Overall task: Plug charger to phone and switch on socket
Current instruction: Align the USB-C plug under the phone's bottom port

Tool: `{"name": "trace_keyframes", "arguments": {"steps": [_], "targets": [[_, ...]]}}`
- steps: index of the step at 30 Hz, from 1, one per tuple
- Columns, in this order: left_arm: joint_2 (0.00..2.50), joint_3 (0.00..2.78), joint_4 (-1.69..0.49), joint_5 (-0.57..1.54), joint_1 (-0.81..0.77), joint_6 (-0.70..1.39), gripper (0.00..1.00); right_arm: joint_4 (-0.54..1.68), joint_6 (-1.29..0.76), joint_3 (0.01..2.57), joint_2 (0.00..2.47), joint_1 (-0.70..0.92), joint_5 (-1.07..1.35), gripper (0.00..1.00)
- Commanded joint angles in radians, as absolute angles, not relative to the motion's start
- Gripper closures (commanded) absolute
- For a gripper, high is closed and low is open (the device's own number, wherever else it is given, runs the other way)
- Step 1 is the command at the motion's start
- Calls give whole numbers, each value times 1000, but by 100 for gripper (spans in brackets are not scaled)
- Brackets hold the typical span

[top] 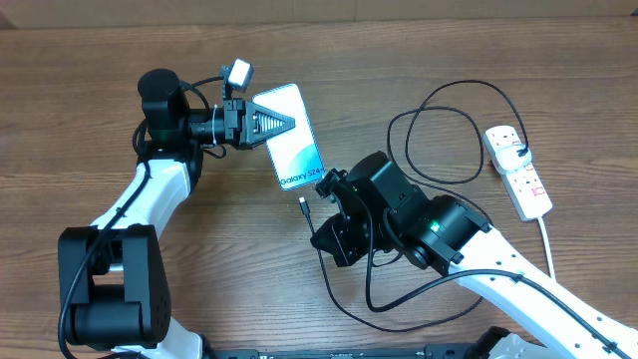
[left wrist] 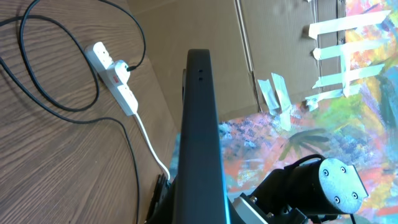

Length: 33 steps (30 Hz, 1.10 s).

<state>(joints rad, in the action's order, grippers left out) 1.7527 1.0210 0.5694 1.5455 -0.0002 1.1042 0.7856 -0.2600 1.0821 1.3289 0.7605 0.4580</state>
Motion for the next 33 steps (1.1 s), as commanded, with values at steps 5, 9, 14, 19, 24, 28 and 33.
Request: {"name": "trace_keyframes", "arguments": {"steps": [5, 9, 14, 19, 24, 28, 33], "targets": [[1746, 1031, 573, 1580, -1, 1089, 96, 768, -265, 1095, 1326, 756, 405, 96], [1746, 1031, 573, 1580, -1, 1109, 96, 767, -265, 1095, 1326, 756, 395, 96], [1746, 1031, 573, 1580, -1, 1116, 96, 756, -265, 1095, 1326, 756, 393, 96], [1746, 1031, 573, 1580, -1, 1119, 96, 745, -265, 1095, 1326, 756, 385, 96], [1746, 1031, 573, 1580, -1, 1123, 96, 737, -265, 1095, 1326, 756, 363, 96], [1746, 1031, 573, 1580, -1, 1123, 96, 736, -265, 1095, 1326, 756, 363, 96], [1746, 1031, 573, 1580, -1, 1122, 96, 722, -265, 1095, 1326, 756, 363, 96]]}}
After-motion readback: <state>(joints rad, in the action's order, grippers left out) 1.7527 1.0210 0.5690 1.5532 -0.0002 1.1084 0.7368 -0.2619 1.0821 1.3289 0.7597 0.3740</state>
